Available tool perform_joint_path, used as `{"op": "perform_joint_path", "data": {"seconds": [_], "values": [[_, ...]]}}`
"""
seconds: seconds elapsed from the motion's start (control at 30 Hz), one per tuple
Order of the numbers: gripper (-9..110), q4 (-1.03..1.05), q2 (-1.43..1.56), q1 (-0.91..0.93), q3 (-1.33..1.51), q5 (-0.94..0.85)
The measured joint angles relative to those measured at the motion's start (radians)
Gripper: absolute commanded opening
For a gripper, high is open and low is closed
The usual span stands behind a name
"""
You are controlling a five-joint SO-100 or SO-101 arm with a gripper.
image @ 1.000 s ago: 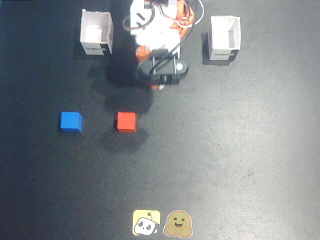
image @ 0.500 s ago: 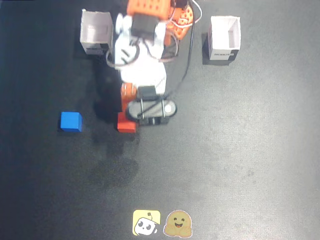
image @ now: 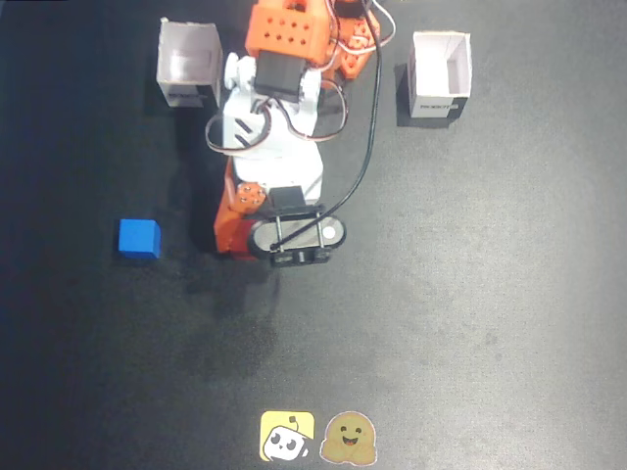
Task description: Put the red cube in the right box and the blue cube in the left box.
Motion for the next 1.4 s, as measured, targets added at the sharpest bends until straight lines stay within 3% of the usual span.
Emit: {"op": "perform_joint_path", "data": {"seconds": [1.0,1.4], "values": [[25,-0.227,-0.311,0.014,0.026,-0.014],[24,-0.253,-0.27,0.015,0.129,-0.018]]}}
